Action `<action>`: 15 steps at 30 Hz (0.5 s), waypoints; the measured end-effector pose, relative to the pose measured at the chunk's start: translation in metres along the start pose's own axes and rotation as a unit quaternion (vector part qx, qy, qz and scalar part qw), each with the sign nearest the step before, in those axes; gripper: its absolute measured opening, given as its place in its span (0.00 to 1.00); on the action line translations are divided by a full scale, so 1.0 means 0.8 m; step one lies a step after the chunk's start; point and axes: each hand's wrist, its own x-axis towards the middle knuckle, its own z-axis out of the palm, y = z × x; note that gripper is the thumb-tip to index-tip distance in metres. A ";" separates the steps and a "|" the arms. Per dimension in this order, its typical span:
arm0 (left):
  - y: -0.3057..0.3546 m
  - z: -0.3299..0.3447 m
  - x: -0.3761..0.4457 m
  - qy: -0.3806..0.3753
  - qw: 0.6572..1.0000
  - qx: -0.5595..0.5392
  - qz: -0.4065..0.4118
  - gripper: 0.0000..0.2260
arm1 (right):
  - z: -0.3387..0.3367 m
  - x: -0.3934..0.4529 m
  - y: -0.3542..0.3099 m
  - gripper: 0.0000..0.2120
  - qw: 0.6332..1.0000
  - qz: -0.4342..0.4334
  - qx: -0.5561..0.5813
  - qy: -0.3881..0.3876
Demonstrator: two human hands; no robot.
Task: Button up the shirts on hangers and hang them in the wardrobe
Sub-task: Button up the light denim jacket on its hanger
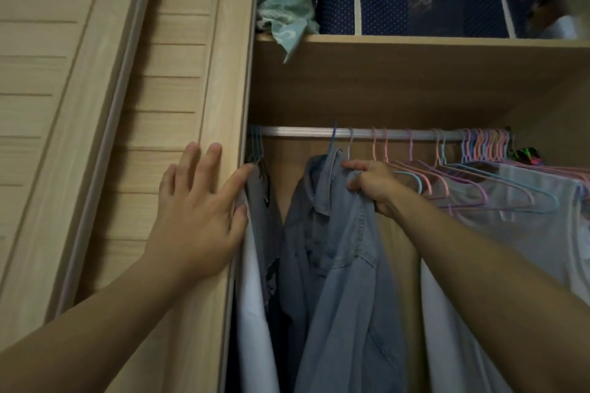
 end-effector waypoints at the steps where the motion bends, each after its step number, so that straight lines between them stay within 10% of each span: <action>1: 0.001 0.001 0.000 0.002 1.000 0.001 -0.001 0.27 | -0.002 0.001 0.012 0.28 1.000 0.003 -0.001 -0.008; 11: 0.004 -0.001 -0.002 0.012 1.000 -0.003 -0.001 0.27 | -0.022 0.003 0.019 0.17 0.981 -0.035 -0.180 -0.060; 15: 0.005 -0.001 0.000 0.012 1.000 -0.003 -0.001 0.27 | -0.037 -0.016 -0.025 0.16 0.812 -0.219 -0.542 0.003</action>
